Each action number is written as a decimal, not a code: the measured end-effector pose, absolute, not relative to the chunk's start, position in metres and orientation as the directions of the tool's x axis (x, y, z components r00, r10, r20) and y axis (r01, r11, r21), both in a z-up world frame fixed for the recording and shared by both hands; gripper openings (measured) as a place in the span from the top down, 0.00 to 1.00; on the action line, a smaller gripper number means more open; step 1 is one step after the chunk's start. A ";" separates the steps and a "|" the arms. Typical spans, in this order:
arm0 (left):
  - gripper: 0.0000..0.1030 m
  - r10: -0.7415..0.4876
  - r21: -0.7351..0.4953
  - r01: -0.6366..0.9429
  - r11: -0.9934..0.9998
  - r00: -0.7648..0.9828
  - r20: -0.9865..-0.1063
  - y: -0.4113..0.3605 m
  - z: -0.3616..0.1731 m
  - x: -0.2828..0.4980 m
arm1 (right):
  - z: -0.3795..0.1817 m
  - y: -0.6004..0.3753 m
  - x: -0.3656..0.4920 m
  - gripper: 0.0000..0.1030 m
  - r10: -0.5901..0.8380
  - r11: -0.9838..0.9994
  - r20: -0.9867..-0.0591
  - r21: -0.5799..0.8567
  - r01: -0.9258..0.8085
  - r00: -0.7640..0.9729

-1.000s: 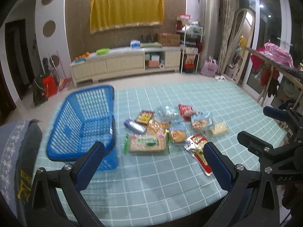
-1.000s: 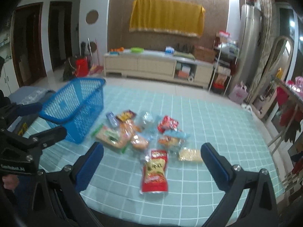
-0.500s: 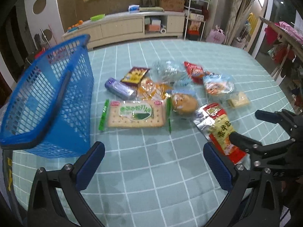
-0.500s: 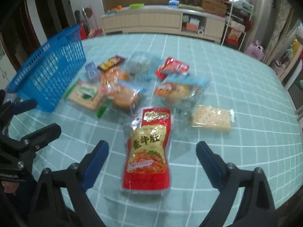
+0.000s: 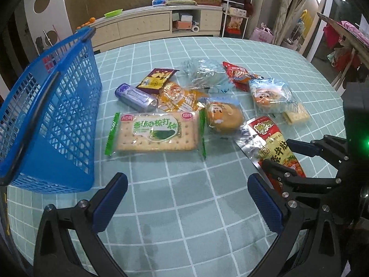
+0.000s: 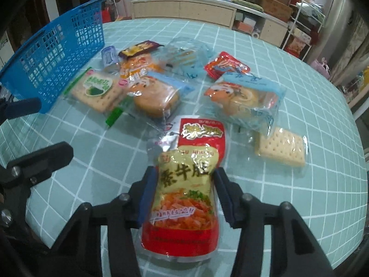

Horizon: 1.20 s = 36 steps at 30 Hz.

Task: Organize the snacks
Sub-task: 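Reach the right gripper to the red-and-yellow sauce pouch and grasp it, then lift the sauce pouch with the right gripper while the left gripper grasps the blue-labelled bun packet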

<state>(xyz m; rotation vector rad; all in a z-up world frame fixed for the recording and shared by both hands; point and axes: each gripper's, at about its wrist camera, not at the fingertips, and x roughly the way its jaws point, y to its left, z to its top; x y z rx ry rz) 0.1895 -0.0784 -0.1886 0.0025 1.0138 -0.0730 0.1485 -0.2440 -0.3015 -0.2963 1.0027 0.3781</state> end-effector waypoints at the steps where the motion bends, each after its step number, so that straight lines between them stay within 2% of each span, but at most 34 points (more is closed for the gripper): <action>1: 0.00 -0.060 -0.031 0.064 0.997 0.525 -0.849 -0.080 -0.188 0.189 | -0.299 -0.246 0.147 0.53 0.185 0.898 -0.859 -0.050 -0.437 0.477; 4: 0.00 -0.054 -0.020 0.069 0.997 0.533 -0.845 -0.082 -0.184 0.187 | -0.296 -0.252 0.146 0.56 0.220 0.902 -0.861 0.000 -0.432 0.459; 14: 0.00 -0.058 0.006 0.109 0.994 0.579 -0.813 -0.098 -0.150 0.195 | -0.265 -0.288 0.133 0.57 0.266 0.932 -0.833 0.094 -0.350 0.485; 23: 0.00 -0.141 -0.031 0.194 0.981 0.588 -0.796 -0.143 -0.119 0.239 | -0.225 -0.334 0.150 0.57 0.258 0.958 -0.789 0.136 -0.251 0.557; 28: 0.00 -0.226 -0.120 0.229 0.966 0.522 -0.822 -0.171 -0.123 0.275 | -0.216 -0.361 0.174 0.57 0.210 0.977 -0.772 0.141 -0.160 0.600; 36: 0.00 -0.330 -0.265 0.224 0.938 0.339 -0.881 -0.203 -0.174 0.333 | -0.230 -0.380 0.204 0.57 0.176 0.984 -0.774 0.145 -0.100 0.608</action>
